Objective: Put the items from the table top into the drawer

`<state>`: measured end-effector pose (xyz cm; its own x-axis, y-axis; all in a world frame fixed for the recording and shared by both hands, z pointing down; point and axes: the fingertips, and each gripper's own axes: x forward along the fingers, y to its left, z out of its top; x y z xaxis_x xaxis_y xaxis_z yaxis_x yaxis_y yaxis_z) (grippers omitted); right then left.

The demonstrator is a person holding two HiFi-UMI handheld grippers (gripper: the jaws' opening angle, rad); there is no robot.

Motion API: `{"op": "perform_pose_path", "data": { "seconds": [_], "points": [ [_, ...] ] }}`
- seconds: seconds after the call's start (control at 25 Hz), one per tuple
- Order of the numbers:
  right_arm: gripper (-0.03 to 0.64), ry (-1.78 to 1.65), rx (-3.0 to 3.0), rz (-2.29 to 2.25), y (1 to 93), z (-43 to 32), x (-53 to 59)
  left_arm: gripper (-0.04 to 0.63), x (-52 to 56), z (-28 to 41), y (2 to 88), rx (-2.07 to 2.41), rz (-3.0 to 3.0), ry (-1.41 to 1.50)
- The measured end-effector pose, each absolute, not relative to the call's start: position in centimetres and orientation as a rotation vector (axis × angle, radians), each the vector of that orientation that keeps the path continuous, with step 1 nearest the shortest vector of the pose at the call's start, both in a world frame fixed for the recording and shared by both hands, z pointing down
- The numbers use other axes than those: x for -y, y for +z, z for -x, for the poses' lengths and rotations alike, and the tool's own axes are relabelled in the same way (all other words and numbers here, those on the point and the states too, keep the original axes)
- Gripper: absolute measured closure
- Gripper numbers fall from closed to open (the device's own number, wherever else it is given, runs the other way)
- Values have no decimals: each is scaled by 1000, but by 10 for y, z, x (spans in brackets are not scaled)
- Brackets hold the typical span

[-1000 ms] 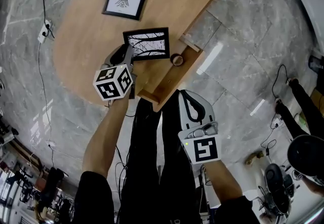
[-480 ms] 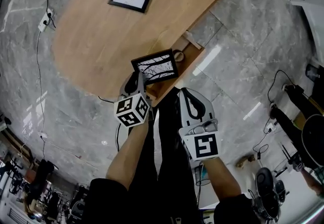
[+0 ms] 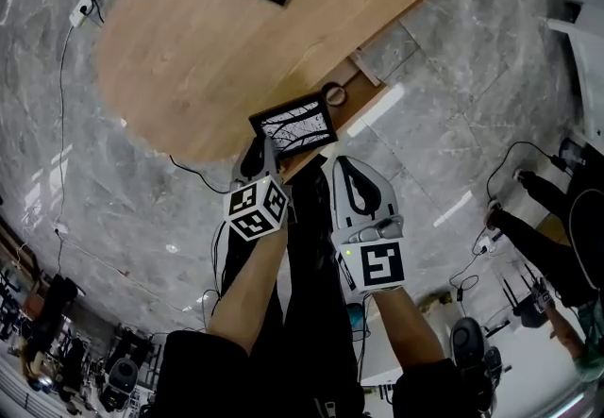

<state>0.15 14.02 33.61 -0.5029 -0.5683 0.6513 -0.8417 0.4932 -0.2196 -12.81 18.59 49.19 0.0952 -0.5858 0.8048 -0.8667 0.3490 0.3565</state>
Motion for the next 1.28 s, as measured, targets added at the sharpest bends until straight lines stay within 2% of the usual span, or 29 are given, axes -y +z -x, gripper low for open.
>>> {"op": "perform_pose_path", "data": {
  "seconds": [0.48,1.28],
  "points": [
    [607,709,2232,-1126,341,-7,-146,520,-243,90,527,1555,-1132,296],
    [607,763,2191,-1156,355,-27,-151,517,-227,109,586,1612,-960,359]
  ]
}}
